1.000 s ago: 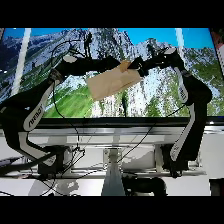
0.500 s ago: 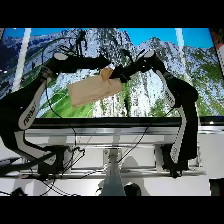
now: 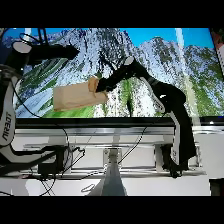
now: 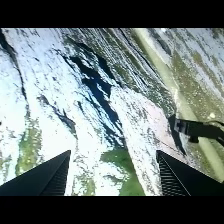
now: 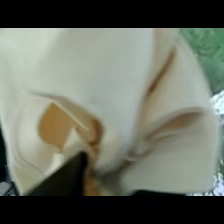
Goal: Fold the clothes and pants, and hang the long-sleeved shirts on hangers.
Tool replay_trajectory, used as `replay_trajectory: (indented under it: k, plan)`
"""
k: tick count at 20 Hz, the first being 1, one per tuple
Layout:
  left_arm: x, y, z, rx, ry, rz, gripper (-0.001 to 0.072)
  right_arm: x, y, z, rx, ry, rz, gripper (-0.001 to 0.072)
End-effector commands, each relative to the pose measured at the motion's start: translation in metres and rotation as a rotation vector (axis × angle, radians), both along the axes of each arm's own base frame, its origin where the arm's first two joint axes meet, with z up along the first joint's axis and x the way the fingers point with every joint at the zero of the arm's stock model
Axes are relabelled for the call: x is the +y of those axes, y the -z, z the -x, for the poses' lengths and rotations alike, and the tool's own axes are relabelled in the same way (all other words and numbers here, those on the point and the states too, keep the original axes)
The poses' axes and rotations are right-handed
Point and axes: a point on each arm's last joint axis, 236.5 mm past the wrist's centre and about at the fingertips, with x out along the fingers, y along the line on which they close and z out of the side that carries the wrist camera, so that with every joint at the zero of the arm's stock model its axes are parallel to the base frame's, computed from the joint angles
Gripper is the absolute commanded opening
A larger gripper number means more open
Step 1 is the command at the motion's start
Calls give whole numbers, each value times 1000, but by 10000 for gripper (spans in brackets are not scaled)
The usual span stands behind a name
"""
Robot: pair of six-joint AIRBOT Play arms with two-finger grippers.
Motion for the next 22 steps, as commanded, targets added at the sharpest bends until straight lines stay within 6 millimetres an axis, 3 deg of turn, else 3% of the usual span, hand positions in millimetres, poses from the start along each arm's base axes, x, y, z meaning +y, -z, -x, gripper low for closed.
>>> replay_trajectory:
  k: [1, 3, 5, 8, 10, 13, 15, 19, 22]
  plan:
    - [21, -27, 5, -68, -25, -66, 576, 12, 27, 12, -96, -48, 113, 16]
    - [21, -36, 7, -87, -26, -67, 576, 10, 25, 9, -110, -45, 124, 9]
    - [21, -44, 9, -101, -26, -67, 576, -6, 11, -11, -185, -36, 153, 9]
    - [20, -54, 13, -121, -23, -67, 576, -55, -26, -62, -341, 35, 247, 9]
    - [20, -62, 16, -135, -21, -68, 576, -102, -57, -94, -428, 110, 306, 9]
    - [16, -71, 25, -142, -1, -68, 576, -200, -94, -128, -467, 271, 457, 8]
    - [12, -76, 33, -138, 22, -67, 576, -270, -112, -136, -428, 401, 546, 8]
    - [6, -82, 47, -127, 61, -67, 576, -418, -151, -134, -350, 744, 711, 9]
    - [4, -86, 51, -130, 69, -67, 576, -531, -181, -109, -266, 1087, 846, 9]
